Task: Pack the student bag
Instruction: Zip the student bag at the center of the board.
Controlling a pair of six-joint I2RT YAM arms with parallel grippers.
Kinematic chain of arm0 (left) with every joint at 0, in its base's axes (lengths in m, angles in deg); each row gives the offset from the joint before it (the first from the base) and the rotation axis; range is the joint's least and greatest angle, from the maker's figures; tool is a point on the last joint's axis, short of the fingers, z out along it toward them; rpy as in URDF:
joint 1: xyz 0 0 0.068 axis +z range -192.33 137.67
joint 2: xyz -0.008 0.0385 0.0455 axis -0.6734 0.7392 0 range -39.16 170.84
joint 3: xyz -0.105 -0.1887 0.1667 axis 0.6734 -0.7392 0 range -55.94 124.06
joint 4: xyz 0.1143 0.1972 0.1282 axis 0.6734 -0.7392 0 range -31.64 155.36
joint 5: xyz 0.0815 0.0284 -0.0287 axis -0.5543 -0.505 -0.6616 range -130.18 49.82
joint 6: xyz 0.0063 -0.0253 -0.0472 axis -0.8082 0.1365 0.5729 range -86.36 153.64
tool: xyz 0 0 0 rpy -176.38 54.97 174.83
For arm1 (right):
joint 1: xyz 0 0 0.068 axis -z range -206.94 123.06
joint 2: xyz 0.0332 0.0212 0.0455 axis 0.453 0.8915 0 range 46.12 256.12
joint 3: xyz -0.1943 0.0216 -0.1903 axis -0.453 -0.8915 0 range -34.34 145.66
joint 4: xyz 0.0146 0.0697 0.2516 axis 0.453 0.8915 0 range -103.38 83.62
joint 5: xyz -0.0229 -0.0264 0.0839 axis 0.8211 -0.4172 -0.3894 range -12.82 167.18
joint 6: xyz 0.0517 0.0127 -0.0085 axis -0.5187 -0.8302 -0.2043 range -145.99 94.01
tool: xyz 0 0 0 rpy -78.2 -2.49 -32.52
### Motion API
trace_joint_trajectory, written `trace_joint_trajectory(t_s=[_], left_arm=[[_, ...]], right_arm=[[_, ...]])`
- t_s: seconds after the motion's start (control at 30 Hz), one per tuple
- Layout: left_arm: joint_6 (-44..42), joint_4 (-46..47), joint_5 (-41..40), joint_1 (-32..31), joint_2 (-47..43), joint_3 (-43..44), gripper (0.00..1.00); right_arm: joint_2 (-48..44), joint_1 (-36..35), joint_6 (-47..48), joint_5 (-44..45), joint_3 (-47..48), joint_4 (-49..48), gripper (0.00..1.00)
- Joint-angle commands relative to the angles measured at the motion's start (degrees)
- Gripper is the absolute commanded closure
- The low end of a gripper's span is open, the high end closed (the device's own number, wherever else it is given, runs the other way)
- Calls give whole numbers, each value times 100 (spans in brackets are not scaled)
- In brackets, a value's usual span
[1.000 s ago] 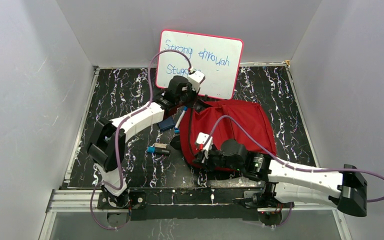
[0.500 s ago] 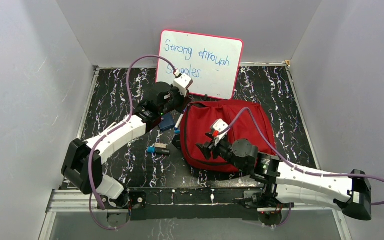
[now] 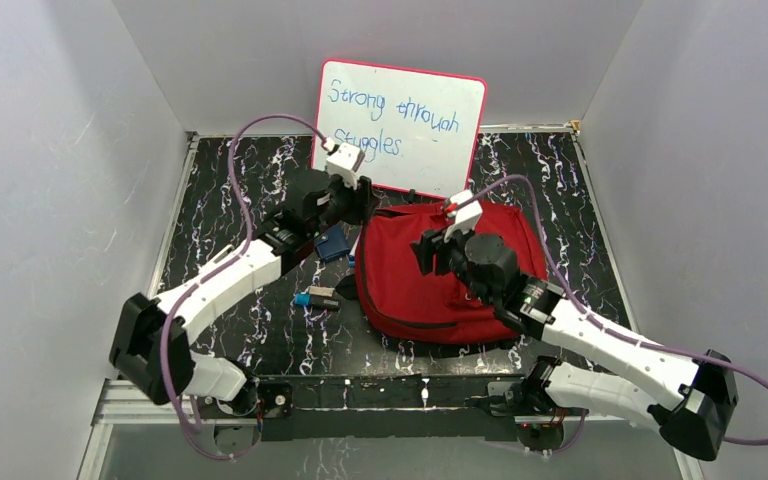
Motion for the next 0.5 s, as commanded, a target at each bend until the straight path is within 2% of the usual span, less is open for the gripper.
trace_joint_trajectory(t_s=[0.0, 0.1, 0.3, 0.47], left_arm=[[664, 50, -285, 28, -881, -463, 49], [984, -106, -363, 33, -1294, -774, 44], [1360, -363, -543, 29, -2195, -1457, 41], [1632, -572, -282, 30, -2318, -1799, 41]], right_arm=[[289, 511, -377, -684, 512, 187, 36], [668, 735, -349, -1151, 767, 182, 36], [1493, 999, -93, -1592, 1382, 18, 33], [2561, 1536, 142, -2482, 2639, 1059, 35]])
